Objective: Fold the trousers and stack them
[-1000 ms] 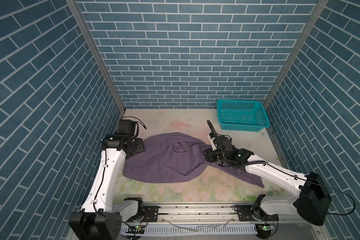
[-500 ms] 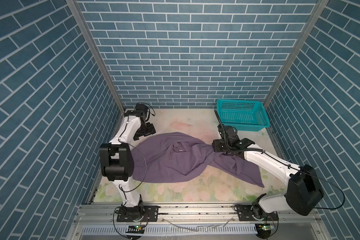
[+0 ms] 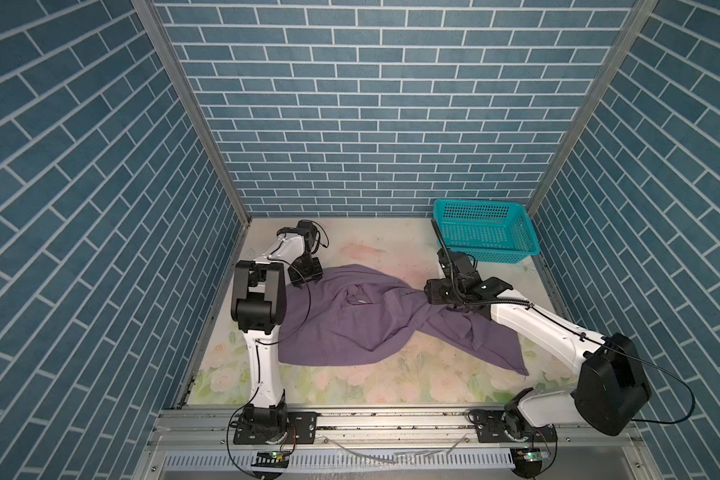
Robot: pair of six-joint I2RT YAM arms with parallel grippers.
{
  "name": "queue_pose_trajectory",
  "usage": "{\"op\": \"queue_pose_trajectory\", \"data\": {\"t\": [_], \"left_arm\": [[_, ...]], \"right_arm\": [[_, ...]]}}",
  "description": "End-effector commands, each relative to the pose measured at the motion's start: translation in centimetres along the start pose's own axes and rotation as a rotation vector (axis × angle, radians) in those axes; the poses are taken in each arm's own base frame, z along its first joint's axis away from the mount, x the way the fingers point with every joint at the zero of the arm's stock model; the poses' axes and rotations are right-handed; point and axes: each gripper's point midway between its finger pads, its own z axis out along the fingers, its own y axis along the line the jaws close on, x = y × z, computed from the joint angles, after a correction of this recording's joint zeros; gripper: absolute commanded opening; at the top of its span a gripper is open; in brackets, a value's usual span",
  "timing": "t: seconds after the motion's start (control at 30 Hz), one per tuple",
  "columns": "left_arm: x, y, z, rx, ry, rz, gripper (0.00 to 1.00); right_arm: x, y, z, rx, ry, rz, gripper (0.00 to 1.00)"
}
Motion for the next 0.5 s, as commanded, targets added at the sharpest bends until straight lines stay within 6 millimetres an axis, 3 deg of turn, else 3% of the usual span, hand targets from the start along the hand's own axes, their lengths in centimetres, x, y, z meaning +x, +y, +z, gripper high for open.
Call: {"op": "queue_pose_trajectory", "data": {"t": [0.0,0.1,0.27,0.33,0.4,0.43,0.47], "left_arm": [[-0.2,-1.3,0.5,0.046,0.020,0.010,0.00],[-1.5,-1.7,-3.5,0.064,-0.053,0.044,0.00],[-4.3,-1.7,-15.9,0.103,-0.300,0.096,0.00],[-4.5,-1.0,-19.2,0.099,-0.374,0.102,0.00],[-4.3,-0.3,-20.4,0.076,-0.396,0.103,0.00],[-4.1,-0.1,-20.2,0.065,-0.387,0.100,0.12],[-3.9,0.0,-19.6,0.060,-0.365,0.099,0.30]], "right_arm": [[0.7,-1.7,-0.9,0.054,0.001,0.026,0.57],[0.2,-2.7,-1.6,0.079,-0.014,0.025,0.57],[-0.8,-4.4,-2.4,0.114,-0.037,0.036,0.57],[-1.2,-4.7,-2.6,0.124,-0.047,0.034,0.57],[-1.5,-4.8,-2.6,0.133,-0.054,0.029,0.57],[-1.7,-4.9,-2.6,0.136,-0.057,0.027,0.57],[-1.7,-4.9,-2.6,0.138,-0.057,0.025,0.57]]}}
